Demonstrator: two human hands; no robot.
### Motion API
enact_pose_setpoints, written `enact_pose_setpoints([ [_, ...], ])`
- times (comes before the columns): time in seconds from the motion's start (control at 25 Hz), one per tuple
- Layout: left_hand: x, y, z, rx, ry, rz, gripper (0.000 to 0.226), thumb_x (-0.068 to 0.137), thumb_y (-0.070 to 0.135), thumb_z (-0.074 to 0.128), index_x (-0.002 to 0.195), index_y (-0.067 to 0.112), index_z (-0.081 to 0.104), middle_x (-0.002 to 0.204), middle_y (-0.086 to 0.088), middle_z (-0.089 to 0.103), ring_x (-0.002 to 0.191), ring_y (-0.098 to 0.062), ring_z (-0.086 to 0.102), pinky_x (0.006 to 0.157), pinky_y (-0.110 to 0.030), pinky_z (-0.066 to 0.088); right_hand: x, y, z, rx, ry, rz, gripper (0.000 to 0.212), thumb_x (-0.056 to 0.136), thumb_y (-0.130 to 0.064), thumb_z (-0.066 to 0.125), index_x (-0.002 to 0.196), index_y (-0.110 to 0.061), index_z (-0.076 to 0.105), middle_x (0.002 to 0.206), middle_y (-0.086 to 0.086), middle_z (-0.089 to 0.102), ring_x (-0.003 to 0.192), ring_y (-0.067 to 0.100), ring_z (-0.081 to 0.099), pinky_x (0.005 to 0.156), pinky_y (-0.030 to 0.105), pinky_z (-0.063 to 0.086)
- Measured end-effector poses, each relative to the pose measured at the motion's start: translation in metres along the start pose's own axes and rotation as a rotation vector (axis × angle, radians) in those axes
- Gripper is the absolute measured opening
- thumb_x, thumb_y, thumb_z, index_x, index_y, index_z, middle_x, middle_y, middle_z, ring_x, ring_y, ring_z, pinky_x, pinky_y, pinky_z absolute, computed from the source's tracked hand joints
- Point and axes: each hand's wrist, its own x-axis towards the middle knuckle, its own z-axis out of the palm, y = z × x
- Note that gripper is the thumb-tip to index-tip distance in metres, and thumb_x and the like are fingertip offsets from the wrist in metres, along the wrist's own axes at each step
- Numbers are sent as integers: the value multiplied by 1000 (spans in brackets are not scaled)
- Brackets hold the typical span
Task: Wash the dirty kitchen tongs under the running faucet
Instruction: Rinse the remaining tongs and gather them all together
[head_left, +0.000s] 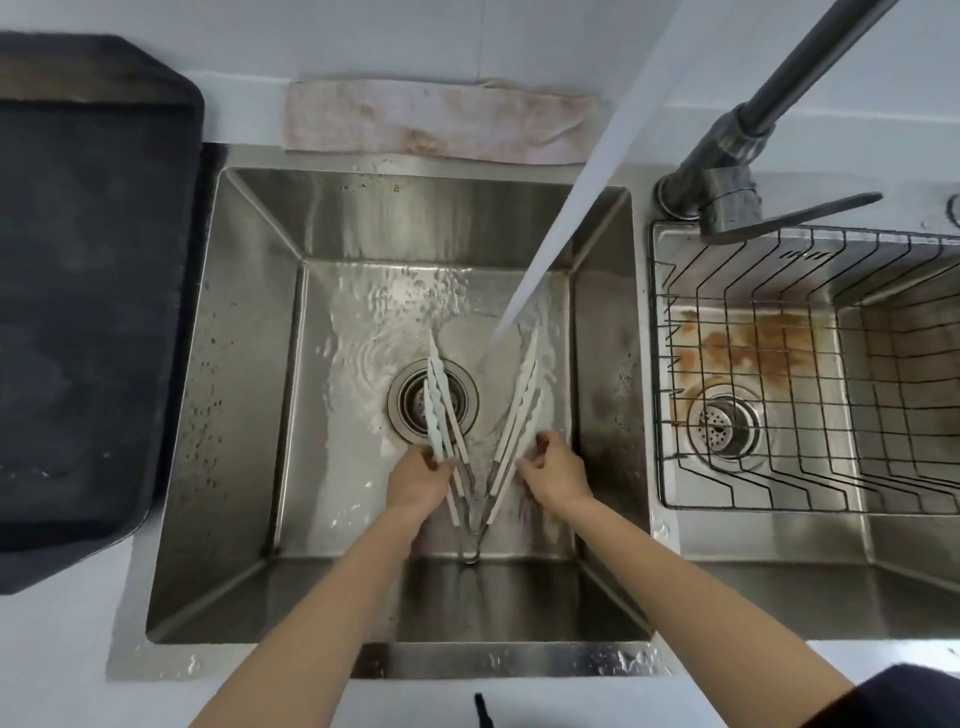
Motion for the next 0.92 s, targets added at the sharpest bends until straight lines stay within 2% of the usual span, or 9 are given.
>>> enact_pose_setpoints([
  [0.08,3,5,-5,21,44,57,38,90,25,55,120,3,52,119,-13,61,111,-29,57,83,-26,39,3,-4,-6,41,50,18,50,92,-24,55,135,-4,42,109,13,62,111,28,58,96,33,44],
  [0.24,14,14,-8,28,90,121,47,87,34,58,121,3,49,122,-15,57,113,-29,55,89,-34,44,16,-21,-5,51,81,23,53,86,-35,60,128,-7,45,121,11,59,112,29,58,93,36,47],
  [0.48,29,20,1,116,56,86,59,84,41,59,124,0,43,125,-18,54,114,-32,54,88,-37,45,19,-29,1,-200,82,7,70,85,-41,61,133,-1,30,136,16,45,120,35,52,91,41,46],
  [0.64,32,26,4,49,35,98,44,86,24,61,119,-1,47,119,-17,60,111,-31,57,78,-26,41,21,-35,7,-175,100,-14,58,85,-30,61,127,-1,32,132,19,47,112,36,56,92,44,49],
  [0.76,34,29,3,-26,-25,94,36,81,16,61,114,2,55,108,-14,65,103,-28,61,77,-26,43,20,-37,5,-129,73,16,64,82,-27,62,132,0,31,133,18,47,115,35,54,90,37,48],
  [0.88,25,34,-2,-253,-75,88,13,81,9,58,93,14,56,91,-7,60,86,-21,57,69,-26,44,21,-34,2,-11,60,46,63,78,-29,64,129,-2,39,129,16,54,115,32,56,93,35,49],
  [0.92,21,37,-6,-328,-99,89,13,82,7,57,83,19,54,85,-5,58,80,-20,56,65,-26,45,20,-35,0,32,54,68,61,77,-30,65,127,-3,42,126,15,57,114,31,57,94,36,50],
])
